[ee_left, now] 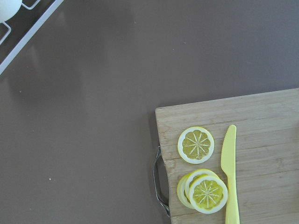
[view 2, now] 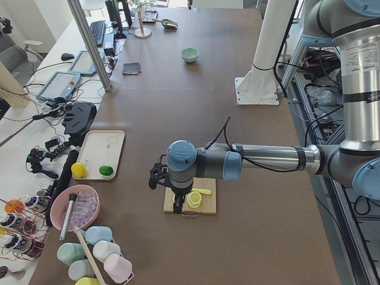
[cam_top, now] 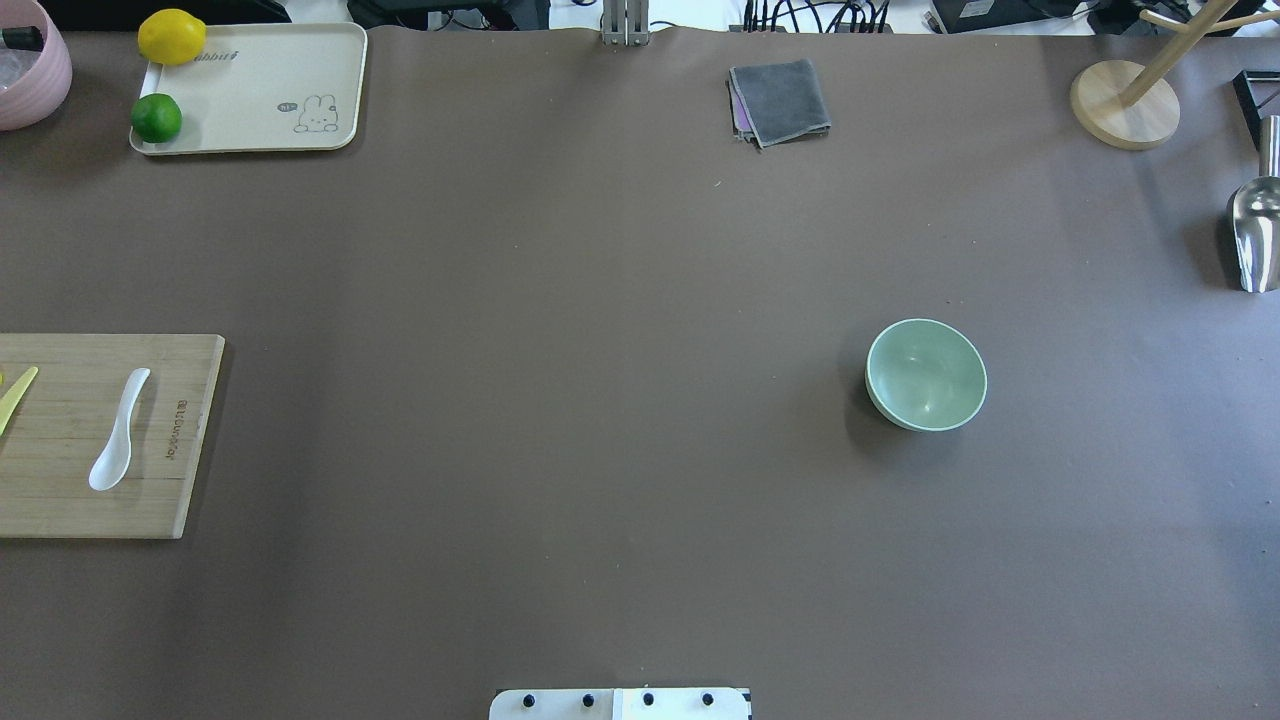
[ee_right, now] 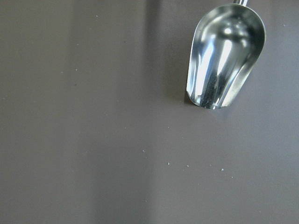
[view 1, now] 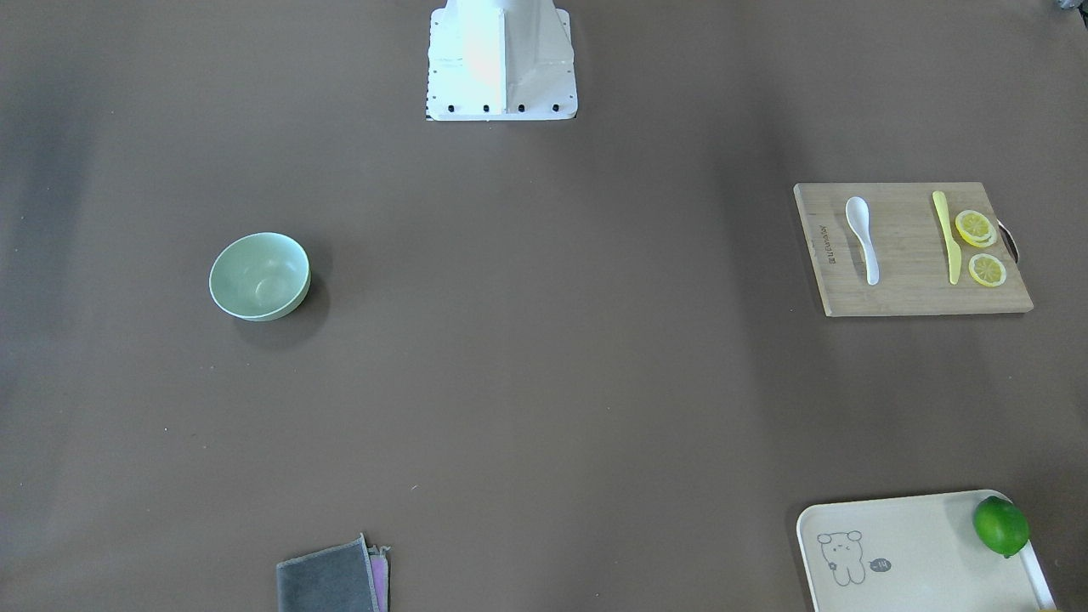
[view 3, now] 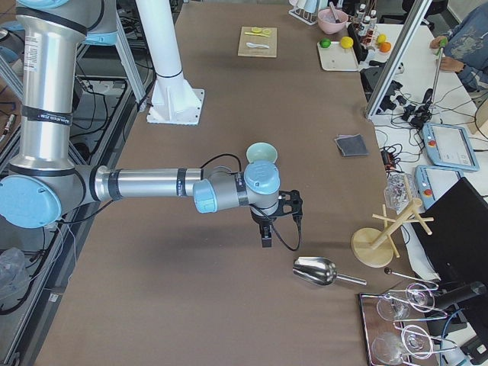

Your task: Place spoon in bowl

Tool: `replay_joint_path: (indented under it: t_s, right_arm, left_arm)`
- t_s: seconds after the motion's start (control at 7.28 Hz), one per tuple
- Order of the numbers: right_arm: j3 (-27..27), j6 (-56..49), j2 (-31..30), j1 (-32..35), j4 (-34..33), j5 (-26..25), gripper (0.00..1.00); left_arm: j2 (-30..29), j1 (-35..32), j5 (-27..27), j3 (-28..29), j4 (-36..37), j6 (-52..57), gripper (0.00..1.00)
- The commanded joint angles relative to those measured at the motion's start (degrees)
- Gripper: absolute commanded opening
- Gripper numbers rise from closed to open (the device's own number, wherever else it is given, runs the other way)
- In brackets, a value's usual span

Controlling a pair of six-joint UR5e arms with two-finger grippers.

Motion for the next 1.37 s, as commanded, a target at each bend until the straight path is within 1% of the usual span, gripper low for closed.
replay_joint_path:
  t_s: [0.0, 0.27, 0.69, 0.82, 1.1, 1.24]
  right_arm:
    - [0.23, 0.08, 0.31, 0.1, -0.5, -0.02, 1.0]
    - [0.31, 0.26, 0.4, 0.1, -0.33, -0.03, 1.0]
    - [0.57, 0.26, 0.49, 0.02, 0.19, -0.12, 1.0]
    - [0.49, 0.26, 0.4, 0.02, 0.37, -0.03, 1.0]
    - [0.75, 0.09, 0.23, -0.07, 0.72, -0.2, 1.0]
    - [0.49, 0.17, -0.12, -0.07, 2.2, -0.38, 1.0]
  left_arm:
    - [-0.01, 0.2, 0.46, -0.35, 0.2, 0.05, 0.98]
    - [0.08, 0.29, 0.46, 0.35, 0.02, 0.31, 0.98]
    - [0.35, 0.29, 0.63, -0.26, -0.15, -0.04, 0.98]
    - [0.43, 0.29, 0.03, -1.05, -0.32, -0.21, 0.98]
    - [-0.35, 0.29, 0.46, -0.97, -0.5, -0.3, 0.98]
    - [0.17, 0.29, 0.03, -2.27, -0.59, -0.13, 0.98]
